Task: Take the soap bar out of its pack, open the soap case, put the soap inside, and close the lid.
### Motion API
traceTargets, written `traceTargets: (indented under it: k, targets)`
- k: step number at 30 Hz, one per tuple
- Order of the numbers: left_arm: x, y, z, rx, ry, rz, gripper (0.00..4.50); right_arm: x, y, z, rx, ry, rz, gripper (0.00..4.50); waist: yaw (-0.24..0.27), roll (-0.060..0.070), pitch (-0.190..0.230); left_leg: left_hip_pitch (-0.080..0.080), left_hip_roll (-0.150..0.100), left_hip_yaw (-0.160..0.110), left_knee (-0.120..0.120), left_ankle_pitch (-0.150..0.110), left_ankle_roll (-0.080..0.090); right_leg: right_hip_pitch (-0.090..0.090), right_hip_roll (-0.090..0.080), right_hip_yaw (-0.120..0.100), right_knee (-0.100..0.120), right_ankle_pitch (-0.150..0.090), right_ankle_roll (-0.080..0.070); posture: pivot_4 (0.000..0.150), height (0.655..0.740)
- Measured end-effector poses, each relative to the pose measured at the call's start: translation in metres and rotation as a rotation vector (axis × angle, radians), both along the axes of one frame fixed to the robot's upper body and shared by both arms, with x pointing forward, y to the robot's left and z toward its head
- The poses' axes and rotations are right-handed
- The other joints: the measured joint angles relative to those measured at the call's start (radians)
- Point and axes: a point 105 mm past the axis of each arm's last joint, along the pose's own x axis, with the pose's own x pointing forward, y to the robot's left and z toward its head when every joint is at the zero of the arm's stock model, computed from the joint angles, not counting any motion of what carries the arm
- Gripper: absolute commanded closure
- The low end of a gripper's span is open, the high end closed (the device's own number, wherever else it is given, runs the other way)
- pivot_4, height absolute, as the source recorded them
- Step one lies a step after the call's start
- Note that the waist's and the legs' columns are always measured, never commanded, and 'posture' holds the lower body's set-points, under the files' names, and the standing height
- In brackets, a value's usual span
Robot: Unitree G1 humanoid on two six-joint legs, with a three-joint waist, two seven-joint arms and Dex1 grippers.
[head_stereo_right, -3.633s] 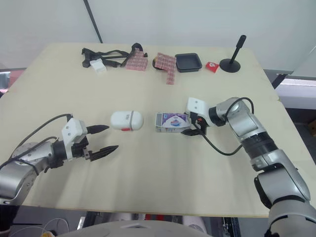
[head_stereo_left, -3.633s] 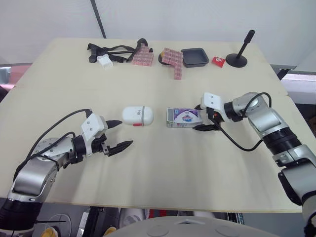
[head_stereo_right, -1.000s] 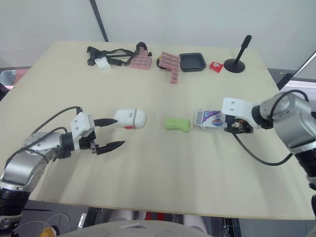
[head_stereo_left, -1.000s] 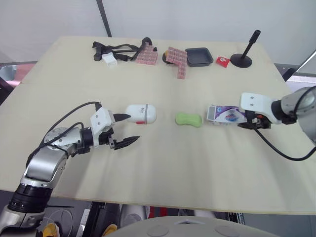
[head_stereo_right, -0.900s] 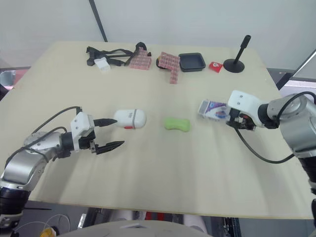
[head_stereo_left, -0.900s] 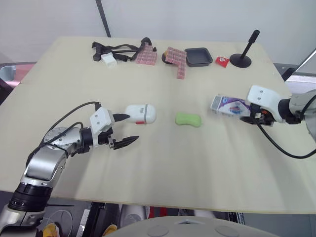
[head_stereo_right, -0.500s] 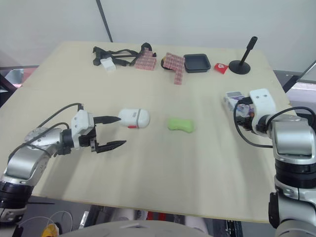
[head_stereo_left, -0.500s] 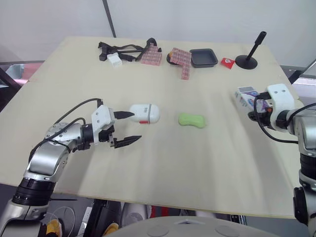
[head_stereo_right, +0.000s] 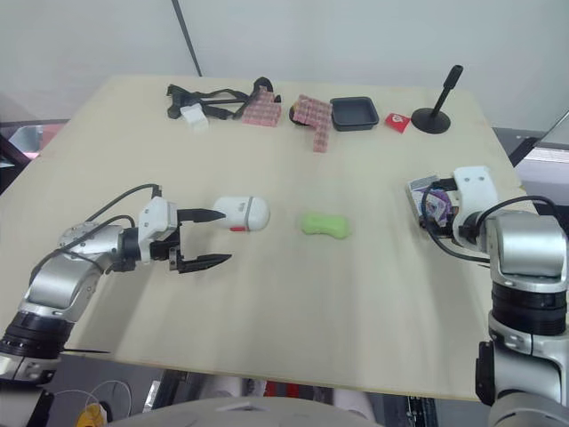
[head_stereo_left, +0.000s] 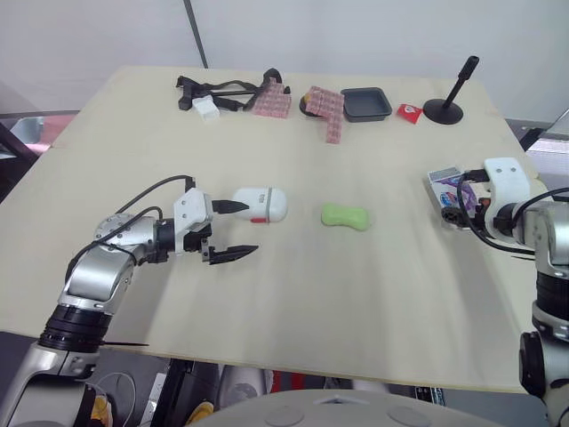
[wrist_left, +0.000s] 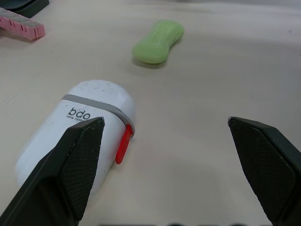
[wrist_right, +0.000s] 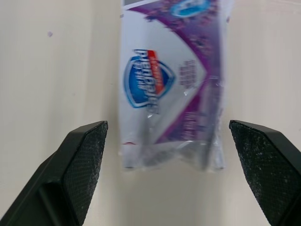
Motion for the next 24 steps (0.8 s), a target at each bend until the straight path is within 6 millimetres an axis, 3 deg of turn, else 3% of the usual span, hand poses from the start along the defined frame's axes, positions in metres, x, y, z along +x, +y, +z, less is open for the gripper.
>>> traceTargets:
  k: [3,9,11,13,15,18,20,24]
  targets:
    - [0.0,0.0,0.0,0.005,-0.006,0.0,0.0,-0.003,-0.007,0.009,-0.043,-0.018,0.017,0.03,0.001,0.001,0.0,0.0,0.0,0.0,0.0,0.0,0.0,0.0,0.0,0.0,-0.001,0.0,0.0,0.15,0.74]
    - [0.0,0.0,0.0,0.004,-0.009,0.003,0.0,-0.006,-0.01,0.071,-0.187,-0.182,0.133,0.03,-0.003,0.002,0.0,0.0,0.0,0.0,-0.002,0.0,0.0,0.001,0.0,0.001,-0.002,0.0,0.0,0.15,0.74]
    - [0.0,0.001,0.0,0.004,-0.009,0.006,0.0,-0.007,-0.006,0.091,-0.217,-0.253,0.196,0.03,-0.003,0.002,0.0,-0.001,0.0,0.0,-0.003,0.0,0.0,0.001,-0.001,0.001,-0.002,0.0,0.0,0.15,0.74]
    - [0.001,0.001,0.001,0.003,-0.012,0.01,0.0,-0.009,0.013,0.108,-0.221,-0.359,0.342,0.03,-0.003,0.001,0.0,-0.002,0.001,0.0,-0.004,0.0,0.0,0.002,-0.002,0.001,-0.003,0.0,0.0,0.15,0.74]
    - [0.003,0.002,0.002,0.001,-0.018,0.023,0.0,-0.019,0.042,0.107,-0.197,-0.434,0.553,0.03,-0.002,0.001,0.0,-0.003,0.001,0.0,-0.004,0.0,0.0,0.002,-0.002,0.001,-0.004,0.0,0.0,0.15,0.74]
    - [0.007,0.006,0.003,-0.002,-0.021,0.05,0.0,-0.037,0.076,0.081,-0.075,-0.484,0.781,0.03,0.0,0.0,-0.001,-0.006,0.001,0.0,-0.003,-0.001,0.0,0.001,-0.003,-0.001,-0.005,0.0,0.0,0.15,0.74]
    - [0.012,0.01,0.003,0.001,-0.024,0.08,0.0,-0.044,0.089,0.069,0.011,-0.502,0.854,0.03,-0.003,0.0,0.0,-0.006,0.0,0.0,-0.003,-0.001,0.001,0.0,-0.005,-0.001,-0.004,0.0,0.0,0.15,0.74]
    - [0.019,0.019,0.004,0.008,-0.03,0.136,0.0,-0.054,0.116,0.065,0.192,-0.609,0.971,0.03,-0.019,0.0,-0.001,-0.005,0.0,0.0,-0.002,0.0,0.0,0.0,-0.004,-0.001,-0.002,0.0,0.0,0.15,0.74]
